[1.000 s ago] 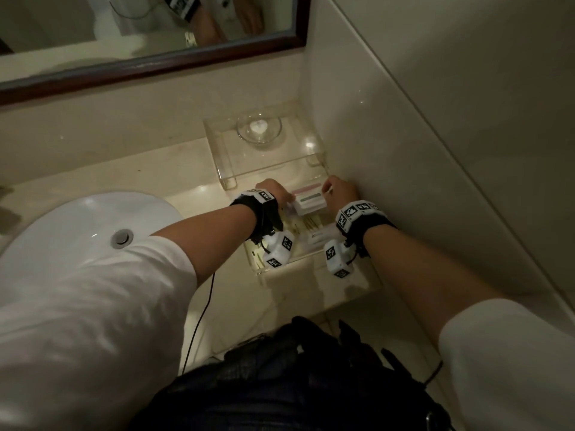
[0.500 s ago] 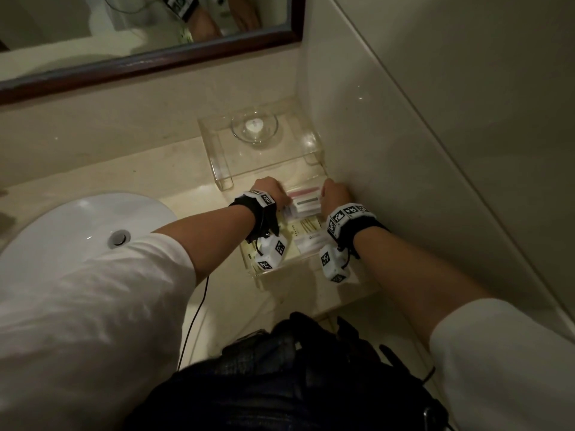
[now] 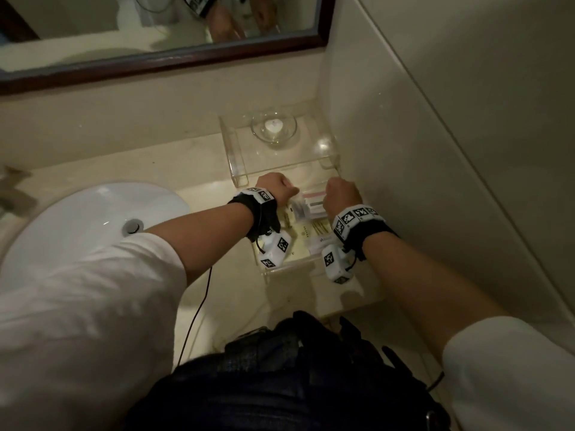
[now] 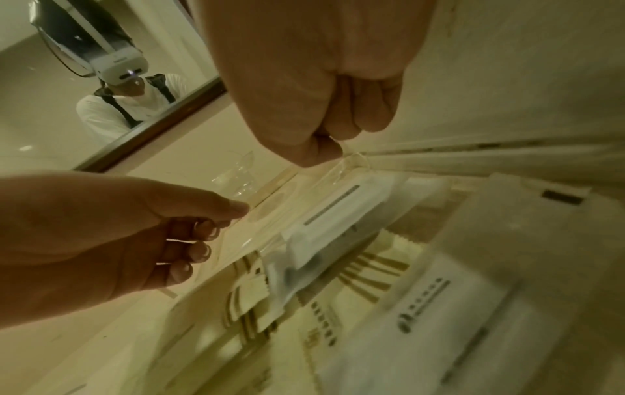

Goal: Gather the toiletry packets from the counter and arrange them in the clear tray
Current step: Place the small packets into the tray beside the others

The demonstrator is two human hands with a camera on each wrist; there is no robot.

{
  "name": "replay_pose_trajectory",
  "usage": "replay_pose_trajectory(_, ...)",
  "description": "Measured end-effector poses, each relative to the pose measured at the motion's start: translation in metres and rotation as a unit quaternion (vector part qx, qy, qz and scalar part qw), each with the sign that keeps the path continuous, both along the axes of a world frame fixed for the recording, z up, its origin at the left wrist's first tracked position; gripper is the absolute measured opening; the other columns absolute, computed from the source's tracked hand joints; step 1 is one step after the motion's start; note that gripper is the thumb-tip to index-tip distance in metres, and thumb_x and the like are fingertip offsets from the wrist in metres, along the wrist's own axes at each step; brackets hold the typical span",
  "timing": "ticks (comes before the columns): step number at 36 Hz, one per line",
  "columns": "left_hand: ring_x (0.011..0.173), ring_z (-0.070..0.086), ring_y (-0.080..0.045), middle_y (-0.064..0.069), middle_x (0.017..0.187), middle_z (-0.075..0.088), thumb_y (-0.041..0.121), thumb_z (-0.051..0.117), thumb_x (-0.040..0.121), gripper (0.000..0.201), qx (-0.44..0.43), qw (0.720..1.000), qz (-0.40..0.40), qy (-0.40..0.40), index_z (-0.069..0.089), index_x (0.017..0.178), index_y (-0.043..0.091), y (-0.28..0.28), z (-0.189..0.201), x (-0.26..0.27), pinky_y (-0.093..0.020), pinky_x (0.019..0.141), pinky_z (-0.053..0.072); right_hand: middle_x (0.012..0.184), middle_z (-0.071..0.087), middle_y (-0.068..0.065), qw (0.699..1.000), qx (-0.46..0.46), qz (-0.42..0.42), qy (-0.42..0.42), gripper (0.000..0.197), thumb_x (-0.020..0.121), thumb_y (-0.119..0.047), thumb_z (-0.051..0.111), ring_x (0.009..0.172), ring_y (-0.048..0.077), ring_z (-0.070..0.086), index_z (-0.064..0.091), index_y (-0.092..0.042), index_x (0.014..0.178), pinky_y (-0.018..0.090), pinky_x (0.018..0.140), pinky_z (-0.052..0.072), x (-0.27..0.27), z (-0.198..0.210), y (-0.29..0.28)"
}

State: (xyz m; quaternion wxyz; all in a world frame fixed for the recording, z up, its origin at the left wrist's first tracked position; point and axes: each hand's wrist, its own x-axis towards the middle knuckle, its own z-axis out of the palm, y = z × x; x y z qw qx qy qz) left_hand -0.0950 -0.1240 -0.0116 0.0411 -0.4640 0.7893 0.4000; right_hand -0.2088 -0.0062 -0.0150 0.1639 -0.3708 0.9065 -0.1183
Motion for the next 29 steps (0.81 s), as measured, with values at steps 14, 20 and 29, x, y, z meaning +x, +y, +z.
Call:
replay_pose_trajectory(14, 0.077, 0.061, -0.021, -0.007, 0.094, 0.071, 0.033, 0.054, 0.09, 0.024, 0.024, 0.987, 0.121, 0.105, 0.059, 0.07, 0.022, -0.017, 0.004, 0.078, -0.034, 0.08, 0.053, 0.075, 0.052, 0.008, 0.996, -0.053, 0.069, -0.031, 0.033, 0.083, -0.006, 0.046, 0.07, 0.026, 0.049, 0.032, -0.02, 0.056, 0.029, 0.061, 0.035, 0.062, 0.011, -0.043)
replay_pose_trajectory(20, 0.072, 0.059, -0.016, -0.001, 0.083, 0.065, 0.031, 0.054, 0.091, 0.024, 0.023, 0.975, 0.182, 0.124, 0.059, 0.069, 0.021, -0.019, 0.002, 0.125, -0.023, 0.064, 0.044, 0.074, 0.051, 0.009, 0.982, -0.082, 0.164, -0.04, 0.032, 0.079, 0.0, 0.048, 0.072, 0.025, 0.046, 0.034, -0.018, 0.057, 0.03, 0.065, 0.038, 0.097, 0.013, -0.067)
replay_pose_trajectory(29, 0.076, 0.06, -0.018, -0.002, 0.085, 0.066, 0.03, 0.053, 0.092, 0.026, 0.024, 0.95, 0.275, 0.144, 0.068, 0.088, 0.01, -0.019, -0.003, 0.196, -0.029, 0.08, 0.05, 0.074, 0.048, 0.008, 0.958, -0.059, 0.279, -0.026, 0.037, 0.077, 0.001, 0.049, 0.072, 0.025, 0.042, 0.027, -0.02, 0.056, 0.028, 0.064, 0.028, 0.157, 0.018, -0.095)
